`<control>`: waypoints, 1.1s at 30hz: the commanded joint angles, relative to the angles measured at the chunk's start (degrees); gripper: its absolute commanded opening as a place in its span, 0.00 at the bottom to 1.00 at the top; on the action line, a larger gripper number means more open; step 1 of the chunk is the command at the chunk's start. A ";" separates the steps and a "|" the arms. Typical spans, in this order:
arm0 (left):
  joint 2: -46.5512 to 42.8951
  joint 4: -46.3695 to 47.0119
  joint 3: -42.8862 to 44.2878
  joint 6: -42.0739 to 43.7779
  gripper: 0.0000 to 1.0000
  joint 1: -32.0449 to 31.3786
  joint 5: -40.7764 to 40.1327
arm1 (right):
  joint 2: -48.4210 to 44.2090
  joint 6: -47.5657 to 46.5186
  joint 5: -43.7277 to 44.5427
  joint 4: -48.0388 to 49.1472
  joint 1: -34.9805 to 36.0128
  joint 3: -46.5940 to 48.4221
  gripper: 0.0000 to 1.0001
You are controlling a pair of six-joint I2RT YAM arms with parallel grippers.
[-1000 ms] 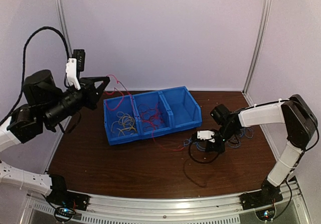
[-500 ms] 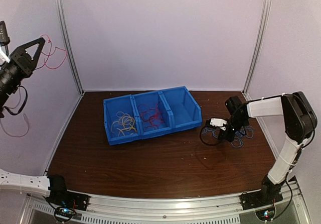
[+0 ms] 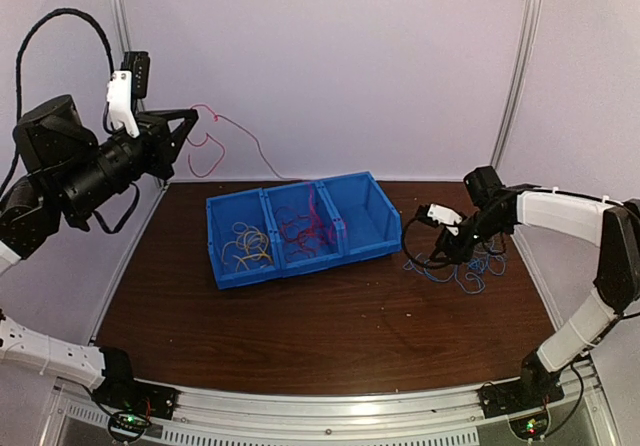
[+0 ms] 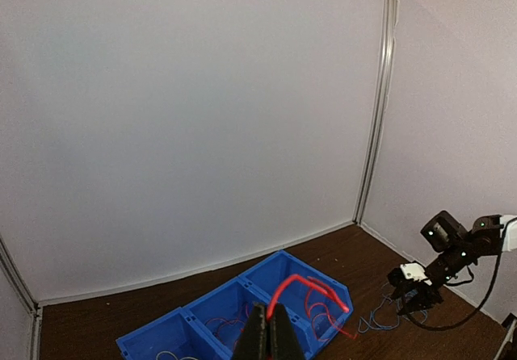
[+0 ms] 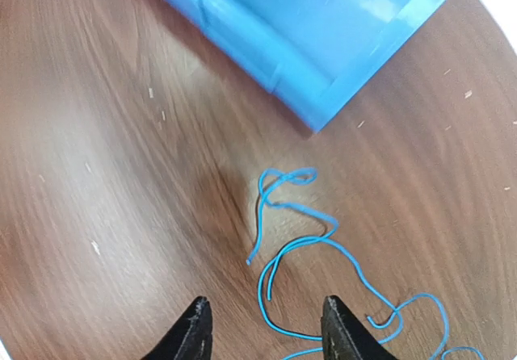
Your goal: Untangle the cables
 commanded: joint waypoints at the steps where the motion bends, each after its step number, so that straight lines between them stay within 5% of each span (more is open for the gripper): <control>1: 3.08 6.02 -0.43 1.43 0.00 -0.12 2.01 | -4.88 5.39 -4.51 -0.65 -0.12 1.71 0.51; 6: 14.01 3.18 7.80 -1.51 0.00 0.86 6.14 | -8.97 13.04 -8.02 4.27 -0.19 0.17 0.66; 13: 27.59 -0.66 21.34 -2.28 0.00 4.55 11.11 | -10.67 14.59 -8.32 8.88 -0.41 -3.54 0.69; 24: 32.45 3.23 22.01 -7.43 0.00 18.32 31.67 | -12.48 12.94 -7.91 14.56 -0.46 -10.43 0.70; 33: 38.31 2.30 25.72 -8.57 0.00 23.54 31.16 | -12.82 11.72 -6.80 14.16 -0.46 -11.28 0.70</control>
